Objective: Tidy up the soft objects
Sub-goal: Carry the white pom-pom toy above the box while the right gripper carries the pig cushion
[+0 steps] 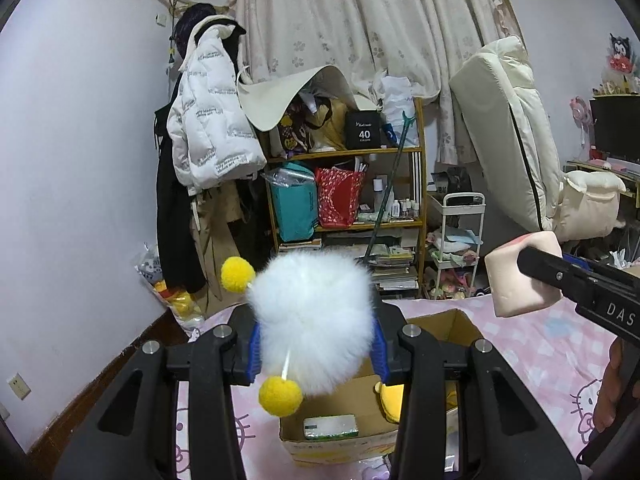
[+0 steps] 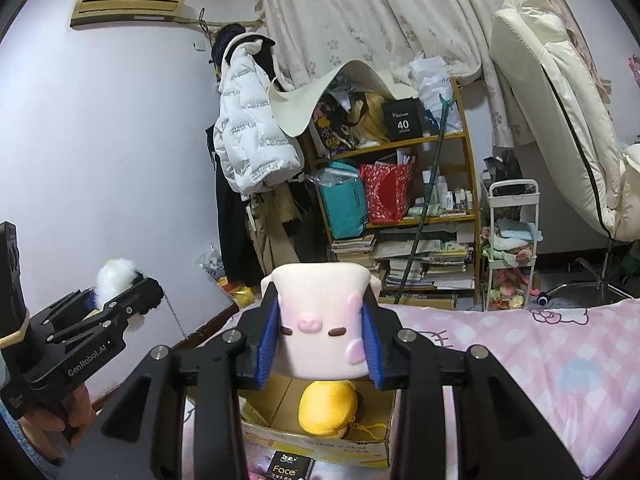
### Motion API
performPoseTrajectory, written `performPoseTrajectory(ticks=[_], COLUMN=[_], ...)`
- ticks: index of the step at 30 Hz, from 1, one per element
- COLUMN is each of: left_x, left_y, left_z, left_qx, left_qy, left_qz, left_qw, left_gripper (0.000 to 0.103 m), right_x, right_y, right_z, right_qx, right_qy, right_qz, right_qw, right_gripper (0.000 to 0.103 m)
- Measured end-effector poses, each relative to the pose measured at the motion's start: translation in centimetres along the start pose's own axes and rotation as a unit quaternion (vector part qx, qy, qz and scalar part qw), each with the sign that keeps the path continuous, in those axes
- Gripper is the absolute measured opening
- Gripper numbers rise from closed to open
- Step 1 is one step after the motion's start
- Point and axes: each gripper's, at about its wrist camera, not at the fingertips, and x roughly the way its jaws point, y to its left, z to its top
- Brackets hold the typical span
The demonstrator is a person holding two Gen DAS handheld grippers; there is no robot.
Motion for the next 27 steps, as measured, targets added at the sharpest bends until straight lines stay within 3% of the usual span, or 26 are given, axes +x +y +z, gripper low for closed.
performPoseTrajectory(ticks=[27], left_x=[5.9], left_y=[-0.6], left_z=[-4.4], left_qx=[0.006], left_qy=[0.079], left_qz=[-0.006], left_qw=[0.9968], left_gripper=[0.041], right_x=[3.9], right_y=[-2.2], right_z=[-3.5], right_qx=[0.027], right_qy=[0.075], right_qz=[-0.001], right_qw=[0.997], right_gripper=[0.043])
